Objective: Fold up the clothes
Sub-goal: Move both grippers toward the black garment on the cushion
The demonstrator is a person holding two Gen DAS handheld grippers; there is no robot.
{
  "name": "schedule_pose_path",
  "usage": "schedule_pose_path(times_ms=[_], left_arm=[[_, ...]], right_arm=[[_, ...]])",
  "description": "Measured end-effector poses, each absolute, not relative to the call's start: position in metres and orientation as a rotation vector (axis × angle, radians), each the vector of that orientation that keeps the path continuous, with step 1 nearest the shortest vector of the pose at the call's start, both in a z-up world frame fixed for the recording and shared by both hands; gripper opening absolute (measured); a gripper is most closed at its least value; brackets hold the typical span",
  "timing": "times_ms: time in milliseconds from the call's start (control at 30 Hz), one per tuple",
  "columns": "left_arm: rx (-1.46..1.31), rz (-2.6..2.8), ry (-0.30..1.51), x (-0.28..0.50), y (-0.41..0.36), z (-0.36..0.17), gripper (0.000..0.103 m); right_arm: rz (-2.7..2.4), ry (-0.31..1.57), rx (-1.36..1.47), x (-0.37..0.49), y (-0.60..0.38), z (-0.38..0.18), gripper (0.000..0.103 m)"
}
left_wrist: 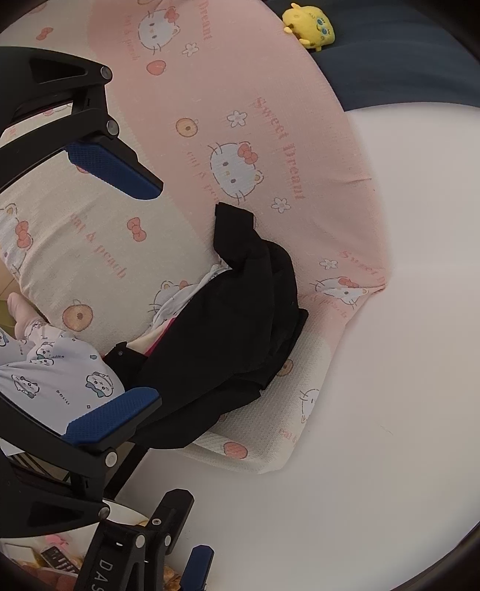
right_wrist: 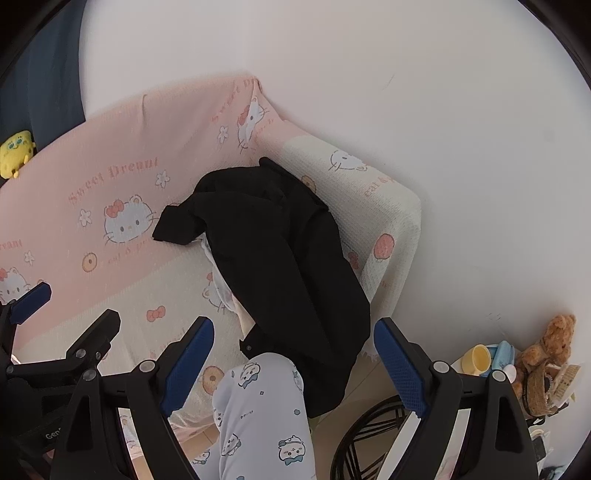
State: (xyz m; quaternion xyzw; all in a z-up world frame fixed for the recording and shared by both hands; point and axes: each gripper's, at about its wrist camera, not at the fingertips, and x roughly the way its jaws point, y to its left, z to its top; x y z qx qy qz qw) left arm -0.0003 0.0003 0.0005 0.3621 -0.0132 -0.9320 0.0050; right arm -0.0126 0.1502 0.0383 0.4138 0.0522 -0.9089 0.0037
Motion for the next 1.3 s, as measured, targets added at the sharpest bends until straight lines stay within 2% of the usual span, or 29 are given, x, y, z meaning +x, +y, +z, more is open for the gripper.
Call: schedule_pose_path(times_ms=[233,667,900,1300], left_arm=[[1.192,-2.895,-0.042,-0.018,0.006,0.007,0.103],[1.249,-2.85,-0.094,-0.063,0.007,-0.031,0.103],[1.303,-2.833,-0.137,-0.091,0.011,-0.055,0.103],[1.523,-2.766,0.003,-0.154,0.016,-0.105,0.103]], right_arm=[[-2.823,0.141,1.337,-0.023,0.146,0.033,0.089],[-2.738,0.134,1.44,-0.069,0.156,-0.013,0.089],[-2.667,0.032,1.554,-0.109,0.171,-0.048,0.089],[-2.613,-0.046,1.539,-0.174,0.18,-0.098,0.089]])
